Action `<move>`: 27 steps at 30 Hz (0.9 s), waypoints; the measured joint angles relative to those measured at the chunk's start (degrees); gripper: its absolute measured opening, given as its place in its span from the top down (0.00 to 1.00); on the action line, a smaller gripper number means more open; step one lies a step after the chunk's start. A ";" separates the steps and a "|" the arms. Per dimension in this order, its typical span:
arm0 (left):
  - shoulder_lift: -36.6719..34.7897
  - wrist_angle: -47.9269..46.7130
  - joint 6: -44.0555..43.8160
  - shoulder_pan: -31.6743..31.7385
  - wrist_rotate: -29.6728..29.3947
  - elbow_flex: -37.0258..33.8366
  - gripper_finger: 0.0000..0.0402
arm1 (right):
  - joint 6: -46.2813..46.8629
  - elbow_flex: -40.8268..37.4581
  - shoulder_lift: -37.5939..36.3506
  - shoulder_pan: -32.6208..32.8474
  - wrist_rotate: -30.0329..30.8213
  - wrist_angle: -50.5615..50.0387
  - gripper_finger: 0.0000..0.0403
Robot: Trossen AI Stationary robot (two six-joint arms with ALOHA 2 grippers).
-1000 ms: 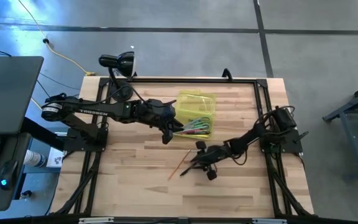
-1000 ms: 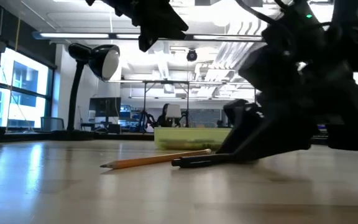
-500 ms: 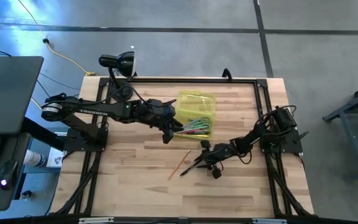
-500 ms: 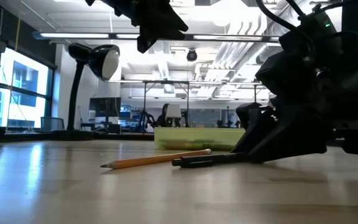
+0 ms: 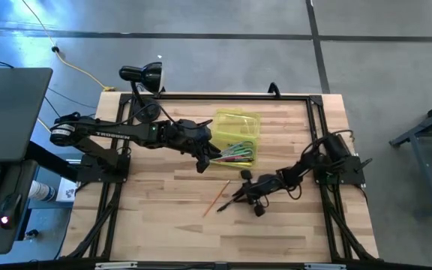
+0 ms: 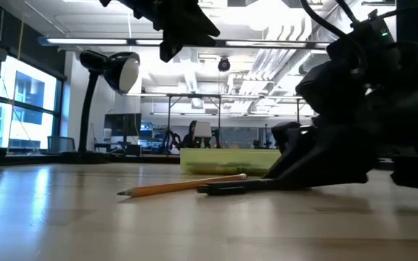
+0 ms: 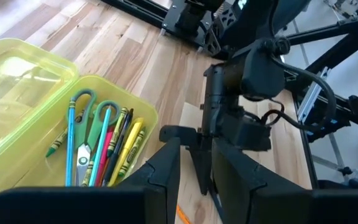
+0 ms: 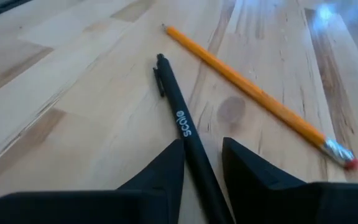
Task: Pick & place school supplies into a supply box
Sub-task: Put the black pen into the yellow supply box
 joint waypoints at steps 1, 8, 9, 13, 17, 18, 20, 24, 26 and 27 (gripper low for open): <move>0.00 0.00 0.00 0.00 0.00 0.00 0.70 | 0.00 0.58 1.11 0.00 0.11 0.86 0.78; 0.00 -0.07 -0.02 0.00 0.00 0.00 0.70 | -1.21 1.22 3.86 0.07 2.16 5.84 0.93; 0.00 -0.09 -0.02 0.00 0.00 0.00 0.70 | -1.67 1.22 3.90 0.04 2.20 6.16 0.96; 0.00 -0.12 -0.02 0.00 0.00 0.00 0.70 | 0.22 1.15 3.91 -0.15 2.14 8.99 0.96; 0.00 -0.14 -0.02 0.00 0.00 0.00 0.70 | 4.11 1.10 4.06 1.07 1.25 14.42 0.97; 0.00 -0.13 -0.02 0.00 0.00 0.00 0.70 | 5.33 1.09 3.70 1.40 1.25 14.97 0.97; 0.00 -0.15 -0.02 0.00 0.00 0.00 0.70 | 7.50 1.03 2.16 2.15 0.99 14.65 0.98; 0.00 -0.48 -0.04 0.00 0.00 0.00 0.70 | 7.31 1.11 -4.04 3.68 6.74 12.03 0.96; 0.00 -0.61 -0.03 0.00 0.00 0.00 0.70 | 4.15 1.09 -8.12 4.07 8.59 9.82 0.96; 0.02 -0.63 -0.04 0.00 0.00 0.00 0.70 | 2.29 1.09 -10.42 4.23 9.52 8.69 0.96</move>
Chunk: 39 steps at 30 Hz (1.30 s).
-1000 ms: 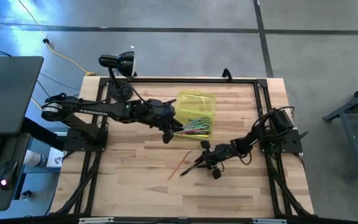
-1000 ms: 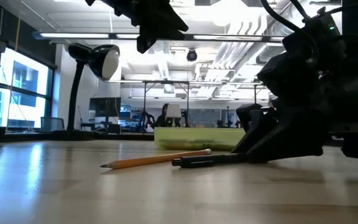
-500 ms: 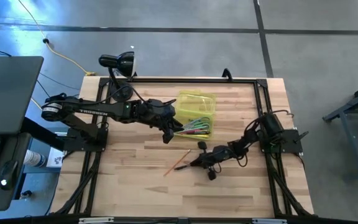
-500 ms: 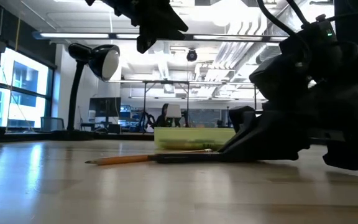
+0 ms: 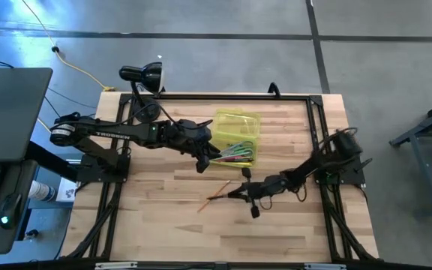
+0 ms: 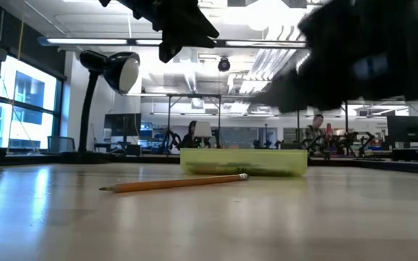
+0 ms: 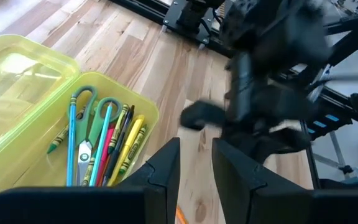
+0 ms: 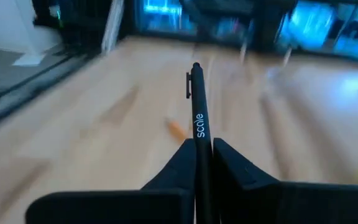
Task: Pick & place school supplies into a supply box
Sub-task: Put the black pen into the yellow supply box
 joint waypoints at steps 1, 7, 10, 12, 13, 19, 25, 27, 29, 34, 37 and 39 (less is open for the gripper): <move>0.00 0.02 0.00 0.00 0.00 0.00 0.70 | -1.85 0.08 -2.48 0.03 1.35 -1.33 0.96; 0.00 0.04 -0.38 0.00 0.00 0.00 0.70 | -12.32 0.07 -17.03 -3.31 18.15 -18.83 0.96; 0.00 0.06 -1.23 0.00 0.00 0.00 0.70 | -12.97 0.09 -22.29 -8.08 17.70 -28.40 0.95; 0.00 0.05 -1.66 0.00 -0.02 0.00 0.70 | -10.37 0.09 -23.68 -12.36 14.02 -33.68 0.95; 0.00 0.06 -1.71 0.00 -0.02 0.00 0.70 | -8.58 0.09 -23.70 -14.55 11.78 -35.41 0.95; 0.00 0.07 -2.84 0.00 -0.02 0.00 0.70 | -7.59 0.07 -18.69 -23.34 1.75 -36.84 0.96; 0.00 0.06 -3.17 0.00 -0.02 0.00 0.70 | -8.26 0.07 -12.29 -26.45 -1.02 -33.82 0.93; 0.00 0.07 -3.17 0.00 -0.02 0.00 0.70 | -8.28 0.07 -10.81 -26.78 -1.47 -32.76 0.92; 0.00 0.06 -3.17 0.00 -0.02 0.00 0.70 | -8.31 0.09 -10.02 -26.99 -1.33 -31.59 0.91; 0.00 0.04 -3.17 0.00 -0.02 0.00 0.70 | -8.30 0.09 -9.78 -27.11 0.81 -30.68 0.85; 0.00 0.04 -3.17 0.00 -0.02 0.00 0.70 | -8.30 0.11 -10.08 -27.11 0.97 -30.56 0.80; 0.00 0.06 -3.17 0.00 -0.02 0.00 0.70 | -8.30 0.11 -10.08 -27.11 0.96 -30.41 0.78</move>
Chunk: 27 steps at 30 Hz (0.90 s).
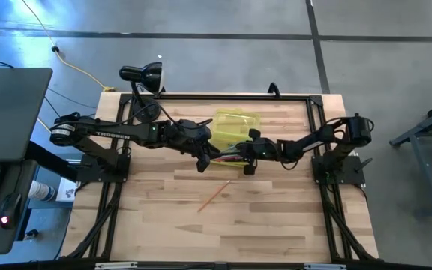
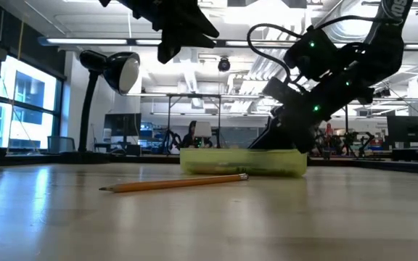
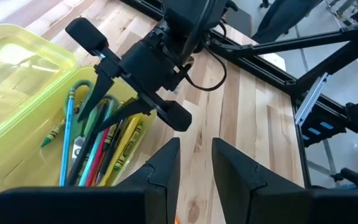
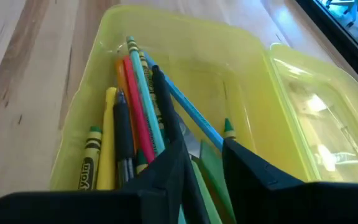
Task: Pick & place school supplies into a supply box
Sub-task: Put the black pen into the yellow supply box, then put the orange pencil into the yellow supply box
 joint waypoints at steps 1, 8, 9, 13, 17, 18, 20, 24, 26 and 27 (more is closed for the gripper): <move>0.00 -0.02 0.02 0.00 0.00 0.00 0.70 | 0.00 0.00 0.00 0.11 -0.05 0.15 0.76; 0.00 -0.02 0.01 0.00 0.00 0.00 0.70 | -0.43 0.03 0.00 4.20 -7.86 9.18 0.74; 0.00 -0.02 0.00 0.00 0.00 0.00 0.70 | -0.22 0.07 -0.04 5.14 -9.36 11.13 0.74; 0.00 -0.10 0.06 0.00 0.00 0.00 0.70 | 0.07 0.07 -0.09 8.65 -16.93 15.62 0.76; 0.00 -0.17 0.09 0.07 -0.03 0.00 0.70 | -0.57 0.09 -0.09 11.91 -19.73 16.00 0.78; 0.00 -0.17 0.11 0.07 -0.11 0.00 0.70 | -0.19 0.09 -0.08 12.67 -19.21 15.83 0.78; 0.00 -0.17 0.15 0.07 -1.26 0.00 0.70 | 1.21 0.09 0.49 13.98 -18.05 16.08 0.78; 0.00 -0.15 0.21 0.07 -2.81 0.00 0.70 | 4.70 1.68 4.80 16.64 -17.83 16.46 0.78; 0.00 -0.15 0.22 0.07 -2.91 0.00 0.70 | 3.92 4.14 8.18 18.08 -17.85 16.43 0.78; 0.00 -0.15 0.22 0.07 -2.91 0.00 0.70 | 2.47 5.60 9.79 18.66 -17.85 16.12 0.77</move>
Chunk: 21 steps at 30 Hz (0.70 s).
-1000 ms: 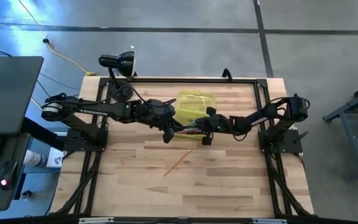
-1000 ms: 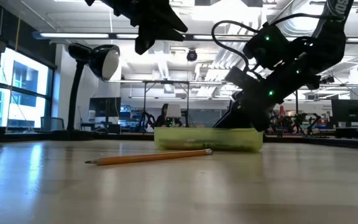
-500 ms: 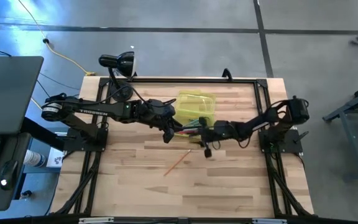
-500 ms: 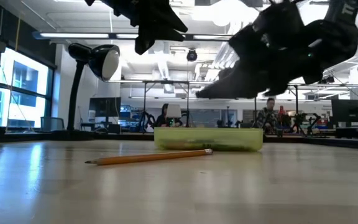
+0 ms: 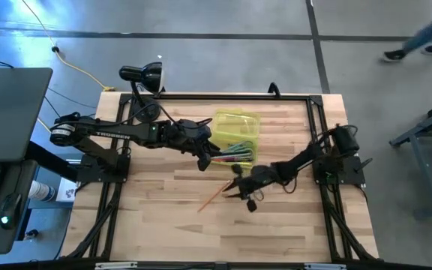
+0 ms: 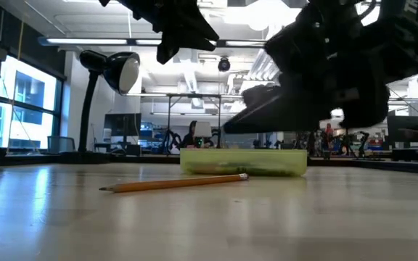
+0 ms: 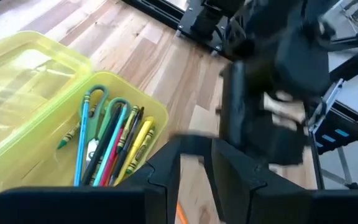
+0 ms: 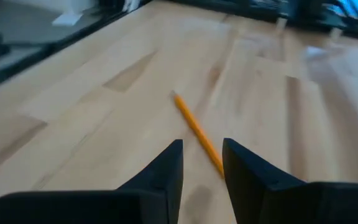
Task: Pick & place school supplies into a supply box
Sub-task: Put the orange pencil into the yellow supply box
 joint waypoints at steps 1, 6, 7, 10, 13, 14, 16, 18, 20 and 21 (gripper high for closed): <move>0.00 0.00 -0.06 0.00 0.00 0.00 0.70 | -1.56 1.58 1.46 0.42 0.00 -0.39 0.77; 0.00 0.00 -0.22 0.00 0.30 0.00 0.70 | -4.33 9.79 6.18 0.00 -1.04 -5.70 0.72; 0.00 0.01 -0.24 0.00 0.87 0.00 0.70 | -4.37 11.30 6.80 -0.50 -2.33 -7.81 0.70; 0.00 0.02 -0.32 0.00 1.75 0.00 0.70 | -4.40 14.71 8.05 -2.09 -5.02 -13.83 0.67; 0.00 0.02 -0.37 0.00 2.48 0.00 0.70 | -4.43 16.44 9.22 -3.50 -6.41 -16.98 0.66; 0.00 0.02 -0.37 0.00 2.51 0.00 0.70 | -4.62 16.60 9.66 -3.93 -7.19 -17.09 0.65; 0.00 -0.01 -0.37 0.00 2.51 0.00 0.70 | -5.80 16.58 10.56 -4.68 -9.57 -16.26 0.65; 0.00 -0.02 -0.35 0.00 2.51 0.00 0.70 | -6.60 16.56 11.71 -5.50 -13.30 -14.36 0.66; 0.00 -0.02 -0.35 0.00 2.51 0.00 0.70 | -6.82 16.58 13.15 -6.23 -17.39 -11.77 0.67; 0.00 -0.04 -0.35 0.00 2.51 0.00 0.70 | -6.78 16.58 13.94 -6.59 -18.79 -10.27 0.67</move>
